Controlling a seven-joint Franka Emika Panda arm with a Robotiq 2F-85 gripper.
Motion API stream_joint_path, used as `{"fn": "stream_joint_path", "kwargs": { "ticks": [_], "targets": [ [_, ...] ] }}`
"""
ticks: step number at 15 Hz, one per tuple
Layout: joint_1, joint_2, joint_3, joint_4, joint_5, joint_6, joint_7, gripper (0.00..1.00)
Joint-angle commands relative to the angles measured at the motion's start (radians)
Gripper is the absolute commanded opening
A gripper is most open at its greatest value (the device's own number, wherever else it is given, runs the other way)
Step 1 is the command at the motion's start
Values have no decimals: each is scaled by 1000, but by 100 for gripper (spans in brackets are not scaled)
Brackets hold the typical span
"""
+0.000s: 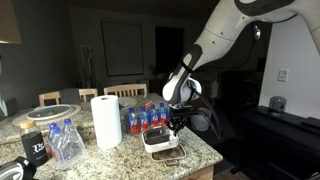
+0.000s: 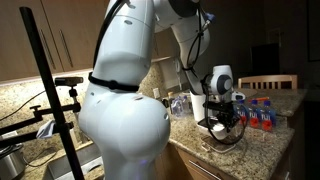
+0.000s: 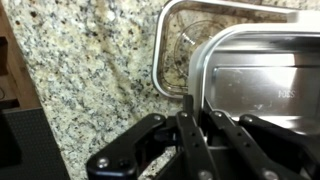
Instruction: Put the bow on the lid
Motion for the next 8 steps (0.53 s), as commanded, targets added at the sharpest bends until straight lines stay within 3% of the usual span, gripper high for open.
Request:
{"fn": "stream_joint_path", "kwargs": {
  "ticks": [1, 8],
  "targets": [
    [-22, -81, 49, -20, 93, -66, -38, 4],
    [96, -124, 119, -36, 70, -83, 26, 4]
  ]
}}
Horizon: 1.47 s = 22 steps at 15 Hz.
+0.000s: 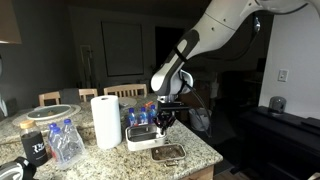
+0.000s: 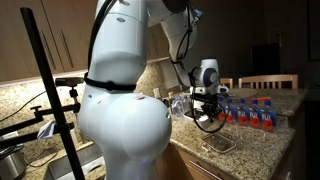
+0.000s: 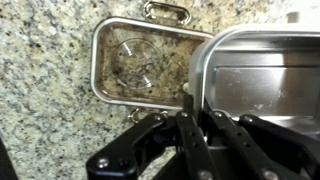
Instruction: Put the bow on the lid
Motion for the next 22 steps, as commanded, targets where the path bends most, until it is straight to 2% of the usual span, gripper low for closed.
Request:
{"fn": "stream_joint_path", "kwargs": {
  "ticks": [1, 8, 13, 17, 22],
  "targets": [
    [85, -40, 40, -36, -22, -17, 40, 4],
    [312, -1, 143, -10, -97, -20, 126, 4],
    [430, 45, 184, 37, -155, -45, 161, 4],
    [539, 110, 135, 102, -251, -66, 242, 4],
    [667, 206, 30, 187, -353, -66, 377, 4]
  ]
}}
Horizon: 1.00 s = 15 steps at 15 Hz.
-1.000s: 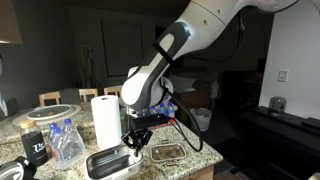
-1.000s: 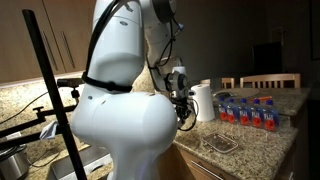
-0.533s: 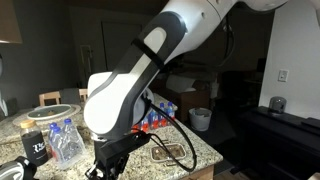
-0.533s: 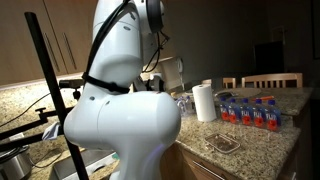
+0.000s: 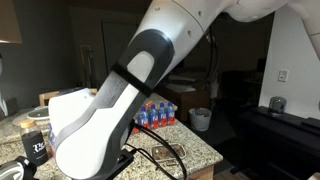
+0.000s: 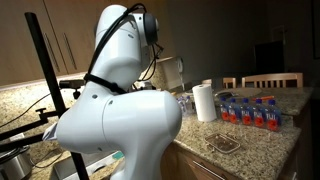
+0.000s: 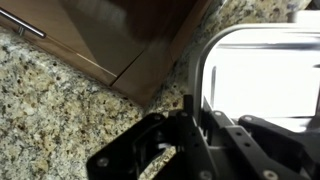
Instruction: Put the bow on the lid
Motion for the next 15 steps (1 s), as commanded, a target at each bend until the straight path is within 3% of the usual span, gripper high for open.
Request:
{"fn": "stream_joint_path", "kwargs": {
  "ticks": [1, 6, 7, 8, 15],
  "targets": [
    [73, 68, -62, 74, -43, -28, 87, 4],
    [102, 132, -75, 136, 3, -33, 86, 4],
    [102, 134, -77, 144, 7, -35, 85, 33],
    [99, 134, -78, 150, 12, -39, 82, 34],
    [47, 95, -76, 131, 66, -20, 49, 77]
  ]
}}
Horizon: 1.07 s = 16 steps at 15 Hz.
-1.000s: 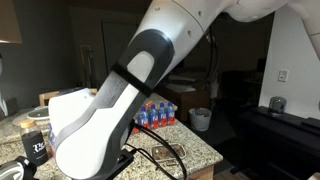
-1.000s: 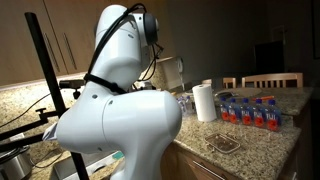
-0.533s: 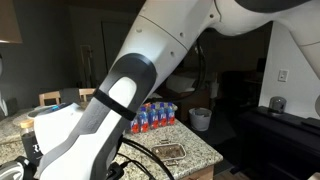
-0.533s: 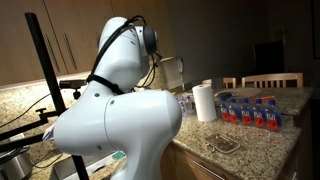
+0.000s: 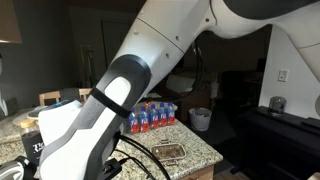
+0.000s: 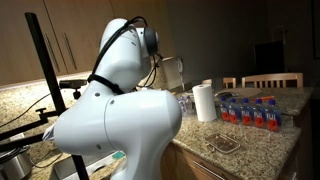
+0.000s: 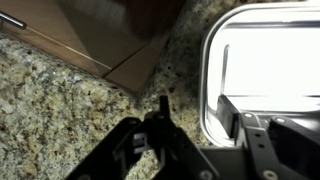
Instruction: Put the bow on the lid
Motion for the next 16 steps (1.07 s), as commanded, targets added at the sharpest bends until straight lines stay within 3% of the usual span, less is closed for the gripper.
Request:
{"fn": "stream_joint_path", "kwargs": {
  "ticks": [1, 3, 5, 9, 16],
  "targets": [
    [-47, -56, 10, -31, 61, 7, -17, 84],
    [-90, -100, 9, -55, 105, 29, -9, 98],
    [-123, -143, -15, -73, 127, 34, 31, 100],
    [-186, -218, -100, -125, 58, 45, 113, 100],
    [-389, -248, -153, -243, 21, 64, 122, 100]
  ]
}}
